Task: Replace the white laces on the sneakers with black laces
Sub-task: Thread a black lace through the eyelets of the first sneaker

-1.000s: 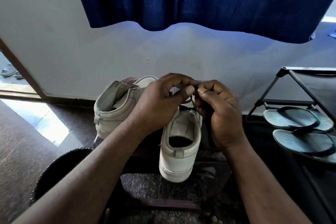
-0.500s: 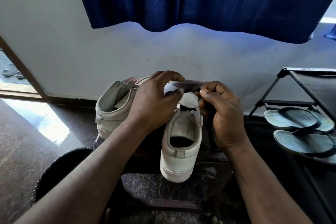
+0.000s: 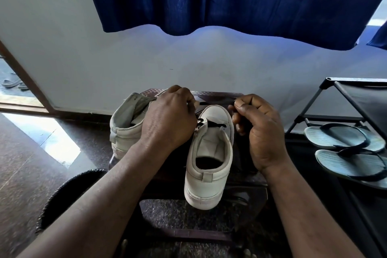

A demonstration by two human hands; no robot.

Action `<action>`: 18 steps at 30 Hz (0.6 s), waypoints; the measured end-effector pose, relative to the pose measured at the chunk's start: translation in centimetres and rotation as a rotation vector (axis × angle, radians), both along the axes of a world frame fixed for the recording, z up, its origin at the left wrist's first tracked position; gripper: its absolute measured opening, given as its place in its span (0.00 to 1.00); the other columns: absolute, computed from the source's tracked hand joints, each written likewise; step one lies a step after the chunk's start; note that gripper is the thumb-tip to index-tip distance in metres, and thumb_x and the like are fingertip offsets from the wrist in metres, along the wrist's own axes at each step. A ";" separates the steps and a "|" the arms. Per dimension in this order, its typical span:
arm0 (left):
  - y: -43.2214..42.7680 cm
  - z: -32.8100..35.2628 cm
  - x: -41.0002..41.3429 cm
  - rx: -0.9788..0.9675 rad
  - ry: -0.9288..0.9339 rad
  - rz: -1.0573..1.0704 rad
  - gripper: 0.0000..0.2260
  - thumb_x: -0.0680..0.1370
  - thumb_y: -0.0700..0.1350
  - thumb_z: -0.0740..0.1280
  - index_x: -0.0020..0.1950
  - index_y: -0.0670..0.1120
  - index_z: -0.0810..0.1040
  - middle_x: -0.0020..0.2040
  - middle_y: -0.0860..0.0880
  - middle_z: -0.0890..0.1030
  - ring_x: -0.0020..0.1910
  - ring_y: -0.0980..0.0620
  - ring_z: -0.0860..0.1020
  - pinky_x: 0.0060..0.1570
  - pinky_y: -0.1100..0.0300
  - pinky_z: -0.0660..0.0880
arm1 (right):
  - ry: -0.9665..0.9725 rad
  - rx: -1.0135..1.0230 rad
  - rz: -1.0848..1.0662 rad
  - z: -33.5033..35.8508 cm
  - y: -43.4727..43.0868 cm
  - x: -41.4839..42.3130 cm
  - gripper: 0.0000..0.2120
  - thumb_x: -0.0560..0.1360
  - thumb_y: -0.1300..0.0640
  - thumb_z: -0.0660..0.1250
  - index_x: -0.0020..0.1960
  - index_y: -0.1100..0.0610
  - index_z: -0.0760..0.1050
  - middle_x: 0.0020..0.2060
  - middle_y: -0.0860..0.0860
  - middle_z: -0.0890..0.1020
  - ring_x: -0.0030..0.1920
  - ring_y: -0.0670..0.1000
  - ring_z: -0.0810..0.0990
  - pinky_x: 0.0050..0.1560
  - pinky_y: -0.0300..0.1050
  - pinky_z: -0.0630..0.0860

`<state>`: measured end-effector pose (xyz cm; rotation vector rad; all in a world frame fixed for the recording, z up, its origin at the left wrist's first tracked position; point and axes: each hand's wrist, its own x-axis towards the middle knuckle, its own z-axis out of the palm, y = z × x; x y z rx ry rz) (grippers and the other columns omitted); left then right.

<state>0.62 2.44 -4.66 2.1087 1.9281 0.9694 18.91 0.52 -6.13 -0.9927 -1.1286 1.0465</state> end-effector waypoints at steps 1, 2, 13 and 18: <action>0.0 0.0 0.0 -0.001 0.027 0.010 0.05 0.80 0.44 0.66 0.49 0.51 0.82 0.54 0.53 0.80 0.53 0.44 0.80 0.51 0.48 0.77 | -0.004 -0.009 0.000 -0.1 0.0 0.0 0.10 0.81 0.62 0.64 0.42 0.57 0.80 0.34 0.56 0.78 0.33 0.47 0.73 0.33 0.37 0.69; -0.1 0.0 0.0 -0.013 0.058 0.020 0.06 0.79 0.44 0.65 0.51 0.50 0.82 0.55 0.52 0.80 0.53 0.43 0.80 0.50 0.48 0.77 | -0.011 -0.014 -0.003 -0.2 0.1 0.0 0.11 0.82 0.63 0.64 0.42 0.58 0.79 0.34 0.55 0.79 0.33 0.47 0.73 0.33 0.37 0.69; 0.8 -0.9 0.6 -0.214 -0.395 -0.383 0.09 0.82 0.56 0.66 0.55 0.57 0.85 0.51 0.58 0.84 0.49 0.61 0.79 0.54 0.56 0.76 | -0.174 -0.046 -0.085 -0.3 0.1 -0.6 0.09 0.72 0.59 0.80 0.37 0.55 0.82 0.32 0.48 0.83 0.35 0.46 0.79 0.42 0.45 0.76; 0.4 -1.3 1.1 -0.378 -0.647 -0.398 0.10 0.84 0.49 0.68 0.46 0.49 0.85 0.37 0.57 0.83 0.37 0.60 0.77 0.42 0.52 0.75 | 0.077 -0.113 -0.023 -0.2 -0.1 -0.9 0.10 0.71 0.62 0.78 0.38 0.59 0.78 0.33 0.52 0.85 0.35 0.47 0.83 0.44 0.46 0.78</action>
